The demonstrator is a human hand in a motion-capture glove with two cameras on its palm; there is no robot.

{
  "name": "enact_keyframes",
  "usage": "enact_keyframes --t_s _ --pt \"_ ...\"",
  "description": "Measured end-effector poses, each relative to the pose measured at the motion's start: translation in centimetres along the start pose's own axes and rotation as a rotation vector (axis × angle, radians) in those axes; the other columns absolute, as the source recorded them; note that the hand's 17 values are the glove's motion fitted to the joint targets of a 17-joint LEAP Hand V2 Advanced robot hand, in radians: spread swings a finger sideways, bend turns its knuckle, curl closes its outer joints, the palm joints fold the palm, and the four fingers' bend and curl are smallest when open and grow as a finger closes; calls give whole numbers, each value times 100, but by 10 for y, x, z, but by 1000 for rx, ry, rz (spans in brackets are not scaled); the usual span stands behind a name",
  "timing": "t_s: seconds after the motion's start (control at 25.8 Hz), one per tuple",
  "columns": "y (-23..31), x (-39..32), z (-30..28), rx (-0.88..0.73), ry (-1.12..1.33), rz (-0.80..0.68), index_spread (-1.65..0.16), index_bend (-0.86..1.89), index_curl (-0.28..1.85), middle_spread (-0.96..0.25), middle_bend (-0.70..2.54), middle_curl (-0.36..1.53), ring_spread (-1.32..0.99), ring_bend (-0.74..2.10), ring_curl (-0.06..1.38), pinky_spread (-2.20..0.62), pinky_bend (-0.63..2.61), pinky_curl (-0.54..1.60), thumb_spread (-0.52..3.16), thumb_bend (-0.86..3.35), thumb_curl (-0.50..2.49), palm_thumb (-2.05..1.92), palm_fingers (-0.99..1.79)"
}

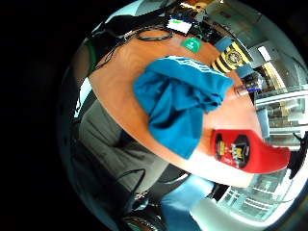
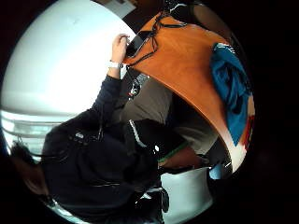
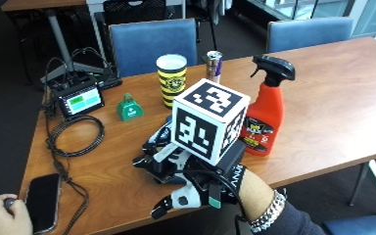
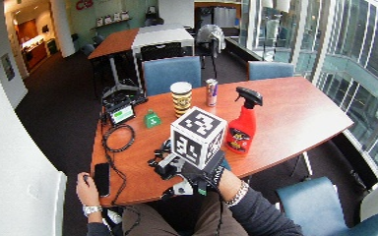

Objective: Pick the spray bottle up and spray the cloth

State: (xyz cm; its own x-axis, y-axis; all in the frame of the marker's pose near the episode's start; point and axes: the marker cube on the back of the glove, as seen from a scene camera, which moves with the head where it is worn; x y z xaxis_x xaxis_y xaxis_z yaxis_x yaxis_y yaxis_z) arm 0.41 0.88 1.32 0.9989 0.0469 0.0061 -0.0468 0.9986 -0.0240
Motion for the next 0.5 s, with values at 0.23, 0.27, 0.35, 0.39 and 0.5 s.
enact_keyframes --t_s 0.23,0.27,0.35,0.39,0.5 --pt "12 18 -3 46 3 128 -44 20 28 -11 18 22 -10 28 21 18 24 23 100 4 19 37 55" --pt "14 23 -4 66 2 160 -44 20 28 -11 19 23 -11 29 21 18 22 23 101 4 20 38 57" --pt "17 31 -7 119 -8 233 -43 21 29 -11 20 24 -10 31 22 18 19 22 103 5 21 42 63" --pt "19 36 -9 151 -15 276 -43 21 29 -11 20 25 -10 31 23 18 18 22 104 5 22 43 65" --pt "25 51 -18 245 -12 423 -41 21 30 -11 22 27 -10 35 24 17 14 21 106 7 24 50 76"
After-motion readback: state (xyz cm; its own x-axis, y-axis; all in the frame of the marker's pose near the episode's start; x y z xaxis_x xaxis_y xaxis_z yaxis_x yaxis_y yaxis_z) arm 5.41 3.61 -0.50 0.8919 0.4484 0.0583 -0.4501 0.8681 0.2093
